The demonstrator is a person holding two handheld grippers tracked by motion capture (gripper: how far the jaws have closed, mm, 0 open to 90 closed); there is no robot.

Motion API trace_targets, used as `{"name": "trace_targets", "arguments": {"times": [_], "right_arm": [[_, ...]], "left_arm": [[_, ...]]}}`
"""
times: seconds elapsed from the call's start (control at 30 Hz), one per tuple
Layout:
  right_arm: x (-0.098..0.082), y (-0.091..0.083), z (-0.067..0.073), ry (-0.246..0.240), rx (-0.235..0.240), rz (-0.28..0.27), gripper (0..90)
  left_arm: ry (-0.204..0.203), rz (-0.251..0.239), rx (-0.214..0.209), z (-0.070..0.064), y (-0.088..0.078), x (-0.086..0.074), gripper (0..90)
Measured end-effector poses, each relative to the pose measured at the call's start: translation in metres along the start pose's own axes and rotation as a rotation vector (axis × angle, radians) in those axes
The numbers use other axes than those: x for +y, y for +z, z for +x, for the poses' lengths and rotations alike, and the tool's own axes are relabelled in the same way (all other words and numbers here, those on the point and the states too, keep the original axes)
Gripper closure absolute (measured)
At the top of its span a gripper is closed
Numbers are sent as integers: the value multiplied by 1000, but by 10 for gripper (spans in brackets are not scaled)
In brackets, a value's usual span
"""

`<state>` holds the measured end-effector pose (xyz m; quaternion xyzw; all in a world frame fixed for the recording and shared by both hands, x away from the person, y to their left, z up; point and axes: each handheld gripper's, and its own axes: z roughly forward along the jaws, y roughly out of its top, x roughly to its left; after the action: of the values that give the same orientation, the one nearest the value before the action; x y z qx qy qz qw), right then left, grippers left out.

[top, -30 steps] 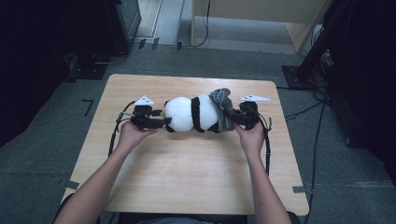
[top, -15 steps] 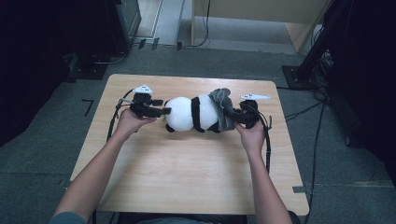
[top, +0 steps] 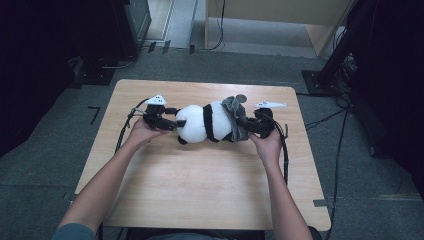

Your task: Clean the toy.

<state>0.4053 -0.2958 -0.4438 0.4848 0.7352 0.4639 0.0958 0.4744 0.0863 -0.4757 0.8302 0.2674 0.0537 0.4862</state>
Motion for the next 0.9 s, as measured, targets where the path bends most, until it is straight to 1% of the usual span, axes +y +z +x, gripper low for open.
{"name": "trace_targets", "arguments": {"times": [0.03, 0.07, 0.1, 0.13, 0.2, 0.3, 0.33, 0.43, 0.47, 0.5, 0.53, 0.6, 0.7, 0.73, 0.77, 0.83, 0.9], "right_arm": [[0, 0, 0, -2, 2, 1, 770], [0, 1, 0, -4, 3, 0, 770], [0, 1, 0, -2, 6, -1, 771], [0, 2, 1, -4, 10, -2, 772], [0, 3, 2, -10, 9, -4, 772], [0, 5, 3, -3, 12, -25, 772], [0, 6, 4, -8, 10, -30, 772], [2, 9, 8, -17, 26, -45, 773], [3, 10, 10, -18, 30, -45, 773], [3, 11, 12, -26, 27, -50, 773], [3, 11, 14, -27, 17, -52, 773], [3, 13, 15, -14, 10, -64, 773], [3, 16, 16, -9, -1, -76, 774], [3, 16, 17, -10, -9, -78, 774], [3, 16, 18, -15, -16, -78, 773], [3, 16, 16, 2, -20, -75, 772], [3, 13, 12, 27, -8, -75, 769]], "left_arm": [[0, -2, 14, 1, 2, -1, 109], [-12, -3, 33, 2, 4, -1, 35], [-26, -3, 22, 3, 6, -2, 0], [-33, -4, 11, 5, 7, -3, 0], [-54, 9, -20, 6, 9, -5, 0], [-45, 45, -68, 1, 11, -7, 0], [-37, 65, -91, -2, 12, -7, 0], [8, 122, -148, -14, 16, -9, 0], [3, 133, -148, -16, 16, -9, 0], [-15, 135, -150, -16, 16, -9, 0], [-23, 135, -154, -16, 15, -9, 0], [-45, 127, -175, -14, 16, -11, 0], [-46, 122, -182, -14, 19, -12, 0], [-40, 117, -174, -14, 19, -13, 0], [-45, 91, -173, -13, 19, -16, 31], [-58, 63, -170, -12, 15, -20, 99], [-83, 56, -176, -12, 13, -21, 190]]}}
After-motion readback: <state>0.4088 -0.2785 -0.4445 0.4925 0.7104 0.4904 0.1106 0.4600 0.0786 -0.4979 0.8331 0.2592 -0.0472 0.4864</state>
